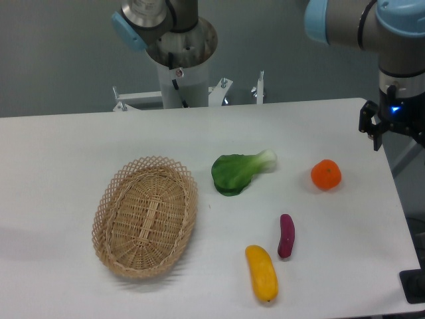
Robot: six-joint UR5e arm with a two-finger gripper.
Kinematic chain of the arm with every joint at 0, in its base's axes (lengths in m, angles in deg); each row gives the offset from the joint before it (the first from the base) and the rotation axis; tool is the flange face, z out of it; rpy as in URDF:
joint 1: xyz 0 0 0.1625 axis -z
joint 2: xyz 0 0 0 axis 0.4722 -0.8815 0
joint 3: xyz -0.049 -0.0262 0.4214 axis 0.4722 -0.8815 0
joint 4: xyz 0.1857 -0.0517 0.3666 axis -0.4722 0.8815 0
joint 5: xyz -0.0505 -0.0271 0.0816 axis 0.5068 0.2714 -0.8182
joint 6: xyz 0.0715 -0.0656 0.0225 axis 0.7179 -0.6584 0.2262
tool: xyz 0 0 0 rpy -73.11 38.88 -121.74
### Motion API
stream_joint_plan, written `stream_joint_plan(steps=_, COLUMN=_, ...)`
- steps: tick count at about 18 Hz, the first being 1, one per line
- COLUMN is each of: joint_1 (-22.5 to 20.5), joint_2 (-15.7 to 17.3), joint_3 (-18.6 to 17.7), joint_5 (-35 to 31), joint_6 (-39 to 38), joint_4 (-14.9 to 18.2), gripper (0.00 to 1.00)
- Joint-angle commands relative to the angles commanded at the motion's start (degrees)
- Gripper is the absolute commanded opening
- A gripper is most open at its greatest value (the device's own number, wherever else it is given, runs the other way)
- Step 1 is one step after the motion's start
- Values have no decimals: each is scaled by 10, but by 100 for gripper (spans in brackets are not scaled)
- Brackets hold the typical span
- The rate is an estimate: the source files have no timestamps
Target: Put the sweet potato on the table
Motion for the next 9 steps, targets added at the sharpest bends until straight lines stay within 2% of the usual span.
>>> stream_joint_plan(steps=3, joint_1=-10, joint_2=1, joint_3=-4, joint_5=4, joint_6=32, joint_4=18, gripper=100)
stream_joint_plan(steps=9, joint_1=-11, joint_2=4, joint_3=-13, joint_5=8, joint_6=48, joint_4=18, gripper=100)
